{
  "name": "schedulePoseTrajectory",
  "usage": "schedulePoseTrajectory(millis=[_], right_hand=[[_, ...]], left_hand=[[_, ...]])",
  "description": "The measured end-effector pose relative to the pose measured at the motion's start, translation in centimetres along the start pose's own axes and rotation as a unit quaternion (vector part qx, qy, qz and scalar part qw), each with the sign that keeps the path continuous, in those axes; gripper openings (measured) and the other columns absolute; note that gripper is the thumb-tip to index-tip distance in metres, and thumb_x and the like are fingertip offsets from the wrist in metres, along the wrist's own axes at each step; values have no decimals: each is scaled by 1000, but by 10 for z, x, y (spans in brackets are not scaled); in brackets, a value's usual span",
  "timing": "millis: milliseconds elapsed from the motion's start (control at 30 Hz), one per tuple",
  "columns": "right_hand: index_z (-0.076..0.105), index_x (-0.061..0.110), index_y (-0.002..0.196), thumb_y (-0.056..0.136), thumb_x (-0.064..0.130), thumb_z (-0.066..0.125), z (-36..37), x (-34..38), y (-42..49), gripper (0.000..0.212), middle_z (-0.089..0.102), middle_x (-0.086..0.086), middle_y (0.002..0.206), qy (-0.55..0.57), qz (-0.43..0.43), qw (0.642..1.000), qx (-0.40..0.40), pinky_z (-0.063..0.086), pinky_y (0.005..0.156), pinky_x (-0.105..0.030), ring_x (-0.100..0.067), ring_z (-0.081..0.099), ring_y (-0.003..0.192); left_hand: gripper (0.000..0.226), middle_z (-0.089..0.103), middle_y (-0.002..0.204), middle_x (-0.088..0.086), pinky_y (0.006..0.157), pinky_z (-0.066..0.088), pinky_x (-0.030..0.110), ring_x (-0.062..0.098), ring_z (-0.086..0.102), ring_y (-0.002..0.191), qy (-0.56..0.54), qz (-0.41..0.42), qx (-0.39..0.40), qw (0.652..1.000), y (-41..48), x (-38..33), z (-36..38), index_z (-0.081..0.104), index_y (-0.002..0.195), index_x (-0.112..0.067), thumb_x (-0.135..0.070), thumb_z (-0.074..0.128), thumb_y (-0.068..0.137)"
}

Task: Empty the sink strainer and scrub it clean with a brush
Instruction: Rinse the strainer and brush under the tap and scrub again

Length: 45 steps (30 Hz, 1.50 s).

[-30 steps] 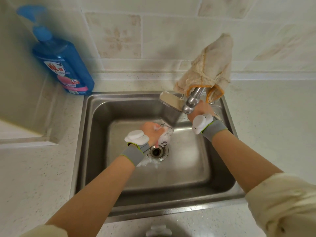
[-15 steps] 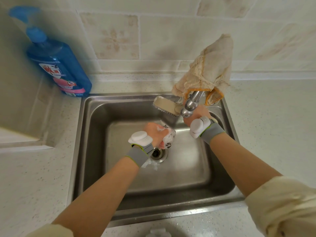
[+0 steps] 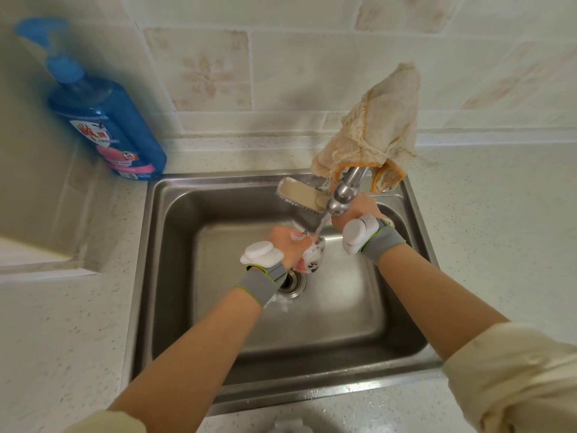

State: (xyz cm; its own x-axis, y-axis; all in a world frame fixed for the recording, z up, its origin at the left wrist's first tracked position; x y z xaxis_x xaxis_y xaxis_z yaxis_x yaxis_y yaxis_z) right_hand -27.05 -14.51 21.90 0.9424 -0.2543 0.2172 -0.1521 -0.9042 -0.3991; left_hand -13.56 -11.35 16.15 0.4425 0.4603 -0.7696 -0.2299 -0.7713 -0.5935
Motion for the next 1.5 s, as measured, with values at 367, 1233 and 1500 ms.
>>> schedulePoseTrajectory(millis=[367,1233,1500], right_hand=[[37,17,134,87,23,59,19,-30,-59,52,58,-8,125,129,66,989,-40,49,87,-39,-32,59,109],[43,36,138,96,36,44,39,-25,-120,42,58,-9,120,146,88,985,-33,49,89,-33,-31,60,108],[41,38,139,95,38,45,42,-50,-134,44,57,-5,118,173,144,974,-38,52,88,-38,-28,62,103]], left_hand=[[28,54,69,9,57,36,26,21,46,67,117,41,55,991,12,-15,26,68,81,-5,-32,59,83],[34,55,76,9,54,36,26,18,41,61,-167,-66,24,983,8,15,26,49,124,6,6,40,90],[28,42,70,14,109,34,46,30,47,74,-316,-168,62,932,10,-4,47,44,71,1,-1,31,97]])
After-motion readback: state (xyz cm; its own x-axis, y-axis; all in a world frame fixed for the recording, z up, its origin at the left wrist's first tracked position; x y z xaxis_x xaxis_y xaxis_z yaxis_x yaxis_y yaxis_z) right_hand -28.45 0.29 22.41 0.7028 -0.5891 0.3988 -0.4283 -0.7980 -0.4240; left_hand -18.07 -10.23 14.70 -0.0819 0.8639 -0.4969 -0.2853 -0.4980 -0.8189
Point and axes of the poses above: each hand's wrist, its own y-axis towards the middle knuckle, its own z-axis out of the palm, x = y × z, the point moved 5 cm from there along y, towards the middle knuckle
